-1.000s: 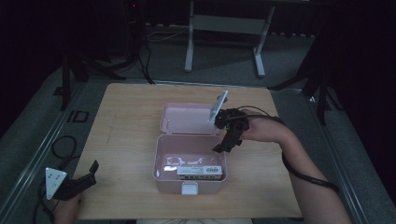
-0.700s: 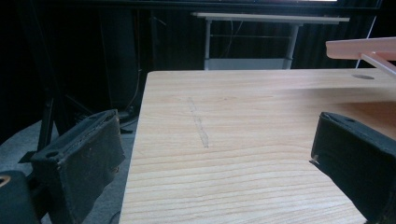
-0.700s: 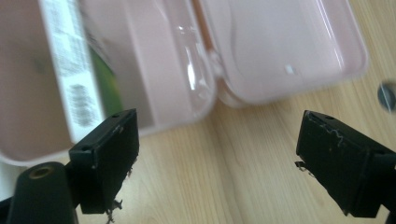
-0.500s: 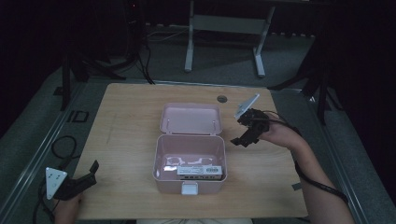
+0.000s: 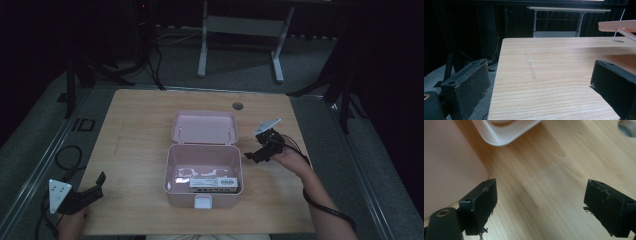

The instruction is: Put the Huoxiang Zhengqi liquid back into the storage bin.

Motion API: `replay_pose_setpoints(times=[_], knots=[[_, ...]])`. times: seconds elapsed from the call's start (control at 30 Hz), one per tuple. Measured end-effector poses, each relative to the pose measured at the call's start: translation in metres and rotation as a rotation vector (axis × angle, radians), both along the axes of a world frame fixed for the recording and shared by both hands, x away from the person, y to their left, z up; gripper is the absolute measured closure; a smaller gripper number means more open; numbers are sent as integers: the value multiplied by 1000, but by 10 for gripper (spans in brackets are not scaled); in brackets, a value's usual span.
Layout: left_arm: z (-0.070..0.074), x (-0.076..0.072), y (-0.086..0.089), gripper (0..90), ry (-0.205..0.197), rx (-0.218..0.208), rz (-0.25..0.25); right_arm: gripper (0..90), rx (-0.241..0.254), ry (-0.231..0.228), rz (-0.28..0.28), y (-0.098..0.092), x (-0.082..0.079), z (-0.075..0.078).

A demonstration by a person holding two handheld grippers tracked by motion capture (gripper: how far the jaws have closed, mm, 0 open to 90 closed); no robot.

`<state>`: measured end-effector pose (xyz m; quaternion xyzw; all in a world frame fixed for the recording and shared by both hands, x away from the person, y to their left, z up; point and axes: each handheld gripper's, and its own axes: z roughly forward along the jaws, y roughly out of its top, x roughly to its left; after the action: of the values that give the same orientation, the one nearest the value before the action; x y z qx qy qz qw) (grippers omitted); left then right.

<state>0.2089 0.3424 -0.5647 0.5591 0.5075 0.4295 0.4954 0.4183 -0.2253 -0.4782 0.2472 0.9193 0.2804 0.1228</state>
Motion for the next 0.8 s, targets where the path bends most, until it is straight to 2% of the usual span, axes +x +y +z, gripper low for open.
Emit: replay_pose_setpoints(times=[0.1,0.17,0.23,0.3,0.37,0.43,0.5,0.67,0.8], knots=[[0,0,0,23,-1,0,0,113,38,3,-10,3,-1,-23],[0,0,0,23,0,0,0,113,44,-16,-21,5,-2,-33],[0,0,0,23,0,0,-1,113,53,-15,-27,6,-2,-37],[0,0,0,23,0,-1,-1,113,96,-42,-54,6,-2,-47],[0,0,0,23,-3,-3,-1,113,141,-73,-85,4,-3,-53],[0,0,0,23,-3,-4,-1,113,189,-122,-120,2,-5,-57],[0,0,0,23,-2,-3,-2,113,228,-144,-148,0,-6,-61],[0,0,0,23,-2,-1,-2,113,220,-186,-188,-4,-8,-69],[0,0,0,23,-4,-4,-1,113,215,-171,-196,-11,-9,-70]])
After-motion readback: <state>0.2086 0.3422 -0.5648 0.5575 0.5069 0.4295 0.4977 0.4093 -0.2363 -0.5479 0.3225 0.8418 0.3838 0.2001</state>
